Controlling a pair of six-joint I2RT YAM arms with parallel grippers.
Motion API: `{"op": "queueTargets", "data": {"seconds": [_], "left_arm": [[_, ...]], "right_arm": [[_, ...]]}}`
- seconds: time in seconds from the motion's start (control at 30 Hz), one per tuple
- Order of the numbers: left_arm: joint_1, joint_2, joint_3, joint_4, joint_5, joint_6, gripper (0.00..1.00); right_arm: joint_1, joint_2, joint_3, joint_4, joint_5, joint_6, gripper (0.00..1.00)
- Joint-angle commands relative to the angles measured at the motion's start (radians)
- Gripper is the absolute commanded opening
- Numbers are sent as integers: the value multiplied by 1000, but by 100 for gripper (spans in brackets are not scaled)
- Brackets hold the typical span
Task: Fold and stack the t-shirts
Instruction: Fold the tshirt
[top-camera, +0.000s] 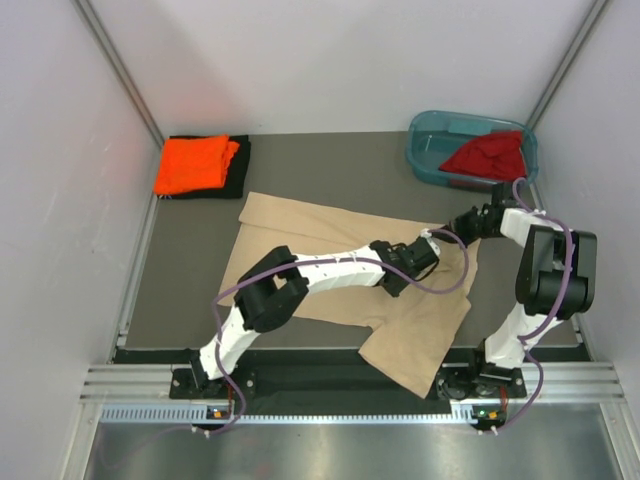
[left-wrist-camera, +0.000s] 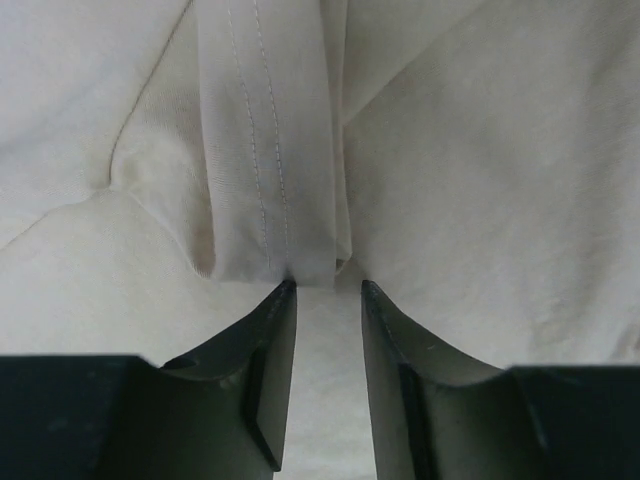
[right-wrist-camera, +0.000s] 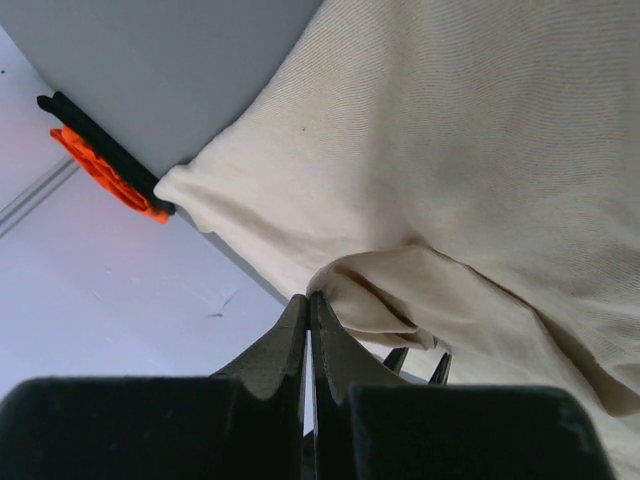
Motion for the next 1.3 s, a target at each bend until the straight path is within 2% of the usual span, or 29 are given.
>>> {"op": "queueTargets", "data": {"seconds": [0.0, 0.13, 0.47, 0.6, 0.67, 0.7, 0.83, 1.03, 1.27], "left_arm": [[2, 24, 60, -53, -89, -17, 37], [0, 41, 71, -61, -109, -36, 31], [0, 70, 91, -56, -77, -40, 29], [0, 71, 98, -51, -83, -30, 17], [2, 71, 106, -61, -91, -21, 3], [2, 68, 107, -65, -93, -18, 0], [3, 7, 88, -75, -96, -4, 0], [17, -84, -27, -50, -44, 29, 0], [33, -150, -126, -15, -5, 71, 0]], "right_arm": [[-11, 3, 24, 26, -14, -6, 0], [-13, 8, 24, 25, -15, -14, 0], [-13, 15, 27, 20, -20, -28, 0], [-13, 15, 32, 9, -20, -42, 0], [-13, 15, 35, -11, -17, -52, 0], [-13, 14, 41, -23, -15, -72, 0], [-15, -5, 67, -126, 18, -160, 0], [-10, -84, 64, -253, 89, -296, 0], [24, -208, -26, -351, 146, -405, 0]]}}
